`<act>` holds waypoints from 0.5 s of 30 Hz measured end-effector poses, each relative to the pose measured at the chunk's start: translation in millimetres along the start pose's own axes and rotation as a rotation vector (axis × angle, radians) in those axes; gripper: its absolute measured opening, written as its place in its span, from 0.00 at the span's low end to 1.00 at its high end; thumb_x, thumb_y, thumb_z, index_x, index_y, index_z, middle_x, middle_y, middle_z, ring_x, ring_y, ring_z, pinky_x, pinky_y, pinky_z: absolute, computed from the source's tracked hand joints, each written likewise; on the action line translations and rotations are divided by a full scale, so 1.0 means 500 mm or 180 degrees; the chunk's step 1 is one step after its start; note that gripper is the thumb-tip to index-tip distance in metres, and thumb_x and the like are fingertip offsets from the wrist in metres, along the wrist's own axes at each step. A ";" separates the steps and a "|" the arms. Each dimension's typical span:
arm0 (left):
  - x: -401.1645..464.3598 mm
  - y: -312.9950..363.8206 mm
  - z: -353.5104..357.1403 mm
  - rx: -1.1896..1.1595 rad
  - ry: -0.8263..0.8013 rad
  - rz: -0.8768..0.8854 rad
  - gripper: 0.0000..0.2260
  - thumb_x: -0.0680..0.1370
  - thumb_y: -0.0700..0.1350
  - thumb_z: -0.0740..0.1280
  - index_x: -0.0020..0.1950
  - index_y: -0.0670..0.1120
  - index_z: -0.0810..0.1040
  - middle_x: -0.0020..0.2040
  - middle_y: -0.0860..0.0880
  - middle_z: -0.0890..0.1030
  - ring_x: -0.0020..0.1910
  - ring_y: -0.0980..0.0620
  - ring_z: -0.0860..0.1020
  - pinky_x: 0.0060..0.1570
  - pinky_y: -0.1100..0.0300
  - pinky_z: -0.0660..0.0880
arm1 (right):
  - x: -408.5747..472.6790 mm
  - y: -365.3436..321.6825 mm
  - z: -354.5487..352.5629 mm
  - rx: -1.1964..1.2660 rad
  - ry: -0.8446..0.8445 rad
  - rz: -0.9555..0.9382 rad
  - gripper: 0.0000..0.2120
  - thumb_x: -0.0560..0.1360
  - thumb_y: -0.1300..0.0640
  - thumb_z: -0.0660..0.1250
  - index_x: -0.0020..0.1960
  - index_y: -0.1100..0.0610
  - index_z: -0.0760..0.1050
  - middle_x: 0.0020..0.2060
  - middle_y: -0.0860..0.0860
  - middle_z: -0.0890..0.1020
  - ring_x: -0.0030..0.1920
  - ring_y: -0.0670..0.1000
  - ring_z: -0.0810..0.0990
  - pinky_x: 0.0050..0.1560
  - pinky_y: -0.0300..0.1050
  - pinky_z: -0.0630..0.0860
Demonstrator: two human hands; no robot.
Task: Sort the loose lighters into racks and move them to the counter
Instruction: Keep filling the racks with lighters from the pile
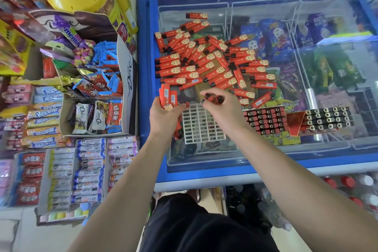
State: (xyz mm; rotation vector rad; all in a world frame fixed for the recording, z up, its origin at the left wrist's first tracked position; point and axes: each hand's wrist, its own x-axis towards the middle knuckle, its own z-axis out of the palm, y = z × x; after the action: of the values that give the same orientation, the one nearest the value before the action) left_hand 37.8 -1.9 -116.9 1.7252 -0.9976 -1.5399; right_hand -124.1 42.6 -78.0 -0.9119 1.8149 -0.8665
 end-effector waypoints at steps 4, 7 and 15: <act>0.001 0.002 0.003 -0.0166 -0.0028 -0.0153 0.14 0.73 0.40 0.78 0.53 0.46 0.76 0.35 0.48 0.80 0.31 0.51 0.77 0.39 0.52 0.79 | 0.018 0.001 -0.001 -0.0324 -0.0099 -0.0034 0.11 0.80 0.56 0.68 0.60 0.50 0.83 0.41 0.46 0.85 0.31 0.46 0.75 0.31 0.39 0.70; 0.003 0.003 0.004 -0.0206 -0.0026 -0.0209 0.14 0.73 0.40 0.78 0.54 0.45 0.76 0.37 0.47 0.80 0.31 0.52 0.77 0.39 0.53 0.80 | 0.031 0.010 0.006 -0.0373 -0.0326 0.0054 0.12 0.81 0.51 0.67 0.63 0.46 0.81 0.43 0.51 0.87 0.30 0.50 0.75 0.32 0.42 0.70; 0.004 0.002 0.001 -0.0155 -0.0053 -0.0188 0.14 0.74 0.41 0.78 0.55 0.45 0.77 0.37 0.48 0.81 0.31 0.53 0.78 0.39 0.54 0.81 | 0.058 0.025 0.028 -0.0340 -0.0464 0.0273 0.13 0.84 0.52 0.63 0.66 0.51 0.79 0.42 0.58 0.87 0.22 0.43 0.65 0.23 0.35 0.62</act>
State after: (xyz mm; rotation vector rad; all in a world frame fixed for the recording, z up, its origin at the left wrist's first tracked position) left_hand 37.1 -4.1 -117.2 1.7247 -0.9173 -1.6050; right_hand -123.6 21.0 -104.9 -0.9326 1.7730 -0.6382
